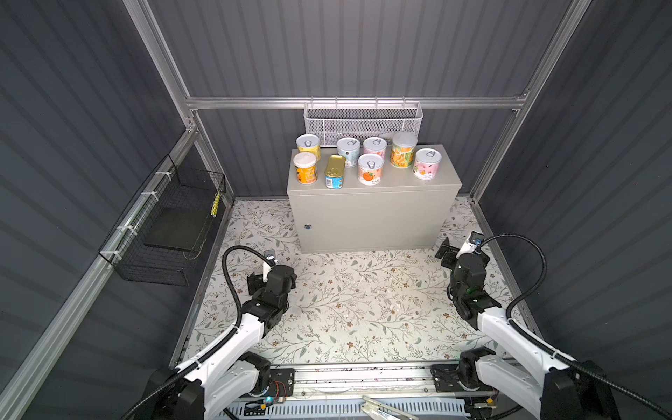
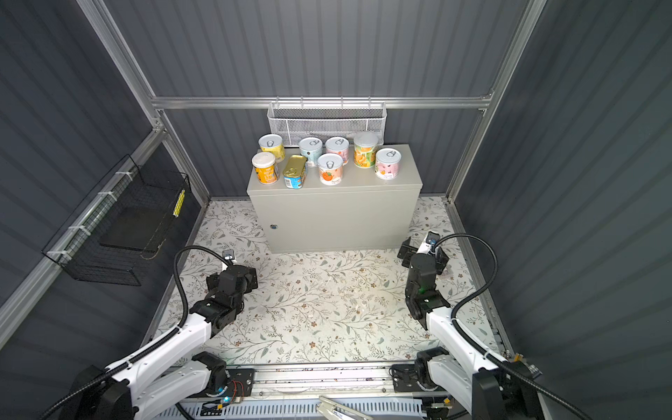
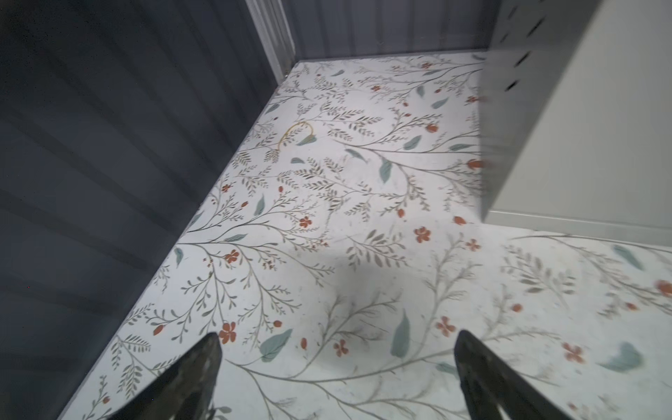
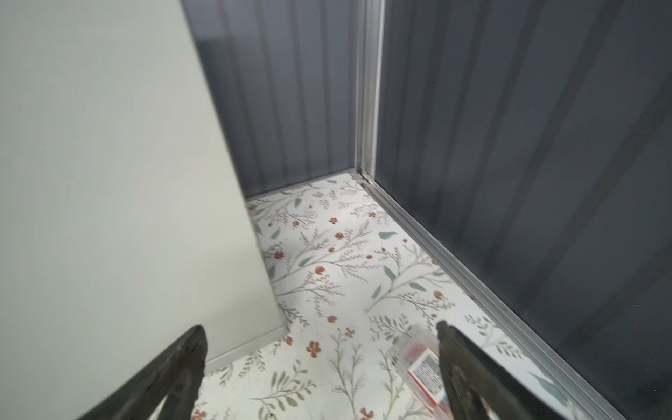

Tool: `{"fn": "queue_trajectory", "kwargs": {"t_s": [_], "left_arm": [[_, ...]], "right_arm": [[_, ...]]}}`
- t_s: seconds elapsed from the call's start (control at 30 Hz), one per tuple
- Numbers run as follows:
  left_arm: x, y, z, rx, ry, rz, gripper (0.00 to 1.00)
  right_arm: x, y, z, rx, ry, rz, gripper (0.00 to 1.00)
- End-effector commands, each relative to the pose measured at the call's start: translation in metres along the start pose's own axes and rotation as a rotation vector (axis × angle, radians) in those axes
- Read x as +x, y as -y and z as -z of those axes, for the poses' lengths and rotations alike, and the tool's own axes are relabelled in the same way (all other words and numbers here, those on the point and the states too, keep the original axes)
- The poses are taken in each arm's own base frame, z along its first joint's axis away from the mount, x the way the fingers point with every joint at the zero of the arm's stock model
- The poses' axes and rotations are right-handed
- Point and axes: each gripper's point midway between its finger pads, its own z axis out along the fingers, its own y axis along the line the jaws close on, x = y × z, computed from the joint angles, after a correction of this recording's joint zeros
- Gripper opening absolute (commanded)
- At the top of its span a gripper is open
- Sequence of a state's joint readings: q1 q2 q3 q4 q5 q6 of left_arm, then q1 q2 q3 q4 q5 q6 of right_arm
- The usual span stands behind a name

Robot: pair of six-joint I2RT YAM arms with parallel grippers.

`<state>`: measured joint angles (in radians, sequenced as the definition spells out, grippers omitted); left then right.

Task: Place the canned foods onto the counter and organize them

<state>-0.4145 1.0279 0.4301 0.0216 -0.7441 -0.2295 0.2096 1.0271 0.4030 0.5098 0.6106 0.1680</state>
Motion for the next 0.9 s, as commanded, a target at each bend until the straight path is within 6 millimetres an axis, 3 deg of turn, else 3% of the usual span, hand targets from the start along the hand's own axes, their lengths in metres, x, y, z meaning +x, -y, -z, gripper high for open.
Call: {"fn": "queue_trajectory", "kwargs": {"t_s": [0.0,0.17,0.3,0.67,0.87], "left_arm": [[-0.016,-0.002,-0.016,-0.013,0.058,0.024,1.0],[-0.001,0.009,-0.039,0.034,0.128,0.01,1.0],[-0.01,0.016,-0.05,0.052,0.161,-0.008,1.0],[-0.028,0.034,-0.076,0.112,0.235,-0.035,1.0],[-0.026,0.051,-0.095,0.141,0.149,-0.114,1.0]], "right_arm": [[0.005,0.032,-0.006,0.15,0.024,-0.044,0.99],[0.031,0.049,-0.019,0.207,-0.004,0.012,0.99],[0.043,0.065,-0.028,0.258,0.009,-0.016,0.99],[0.056,0.047,-0.053,0.133,-0.075,-0.006,0.99],[0.06,0.021,-0.059,-0.027,-0.089,0.039,0.99]]}}
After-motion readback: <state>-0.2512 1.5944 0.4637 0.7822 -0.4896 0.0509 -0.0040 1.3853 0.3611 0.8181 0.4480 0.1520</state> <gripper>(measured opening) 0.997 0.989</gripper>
